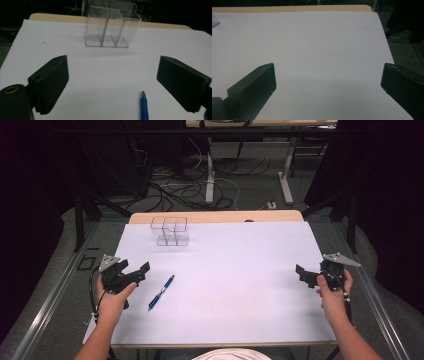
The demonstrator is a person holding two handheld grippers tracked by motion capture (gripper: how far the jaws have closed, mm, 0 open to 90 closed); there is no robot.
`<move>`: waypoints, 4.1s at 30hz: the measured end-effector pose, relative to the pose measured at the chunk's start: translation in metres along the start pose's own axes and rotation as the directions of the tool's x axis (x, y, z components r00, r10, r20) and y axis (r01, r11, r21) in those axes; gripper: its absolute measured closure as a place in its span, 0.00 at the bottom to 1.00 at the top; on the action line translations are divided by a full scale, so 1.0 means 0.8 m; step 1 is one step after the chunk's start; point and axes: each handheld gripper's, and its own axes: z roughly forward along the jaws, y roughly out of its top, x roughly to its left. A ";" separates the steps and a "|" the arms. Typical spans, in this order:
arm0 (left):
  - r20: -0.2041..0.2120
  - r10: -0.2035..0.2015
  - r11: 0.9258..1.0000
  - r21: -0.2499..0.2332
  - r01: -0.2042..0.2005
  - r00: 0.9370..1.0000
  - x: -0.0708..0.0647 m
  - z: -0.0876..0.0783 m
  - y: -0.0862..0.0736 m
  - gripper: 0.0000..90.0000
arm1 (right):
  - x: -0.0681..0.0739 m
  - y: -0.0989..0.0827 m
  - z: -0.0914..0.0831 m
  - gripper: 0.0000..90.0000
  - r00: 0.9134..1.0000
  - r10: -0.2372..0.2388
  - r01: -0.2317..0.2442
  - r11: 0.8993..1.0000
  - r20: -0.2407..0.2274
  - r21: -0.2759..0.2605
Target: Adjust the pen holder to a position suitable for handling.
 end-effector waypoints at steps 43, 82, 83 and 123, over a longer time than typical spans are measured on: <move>-0.051 0.069 0.997 0.049 -0.067 0.996 -0.011 0.088 0.144 0.74 | 0.017 -0.002 -0.004 0.01 0.999 -0.006 0.008 0.999 -0.035 0.038; -0.157 0.060 0.982 0.188 -0.030 0.986 0.038 0.191 0.136 1.00 | 0.014 -0.006 0.002 0.02 0.999 0.015 -0.012 0.998 -0.048 0.064; -0.166 0.065 0.980 0.195 -0.032 0.984 0.038 0.193 0.135 1.00 | 0.014 -0.007 0.002 0.02 0.999 0.016 -0.013 0.998 -0.050 0.066; -0.020 0.077 0.971 0.228 -0.071 0.997 -0.008 0.225 0.120 1.00 | 0.019 -0.008 0.005 0.02 0.998 0.003 0.002 0.997 -0.067 0.071</move>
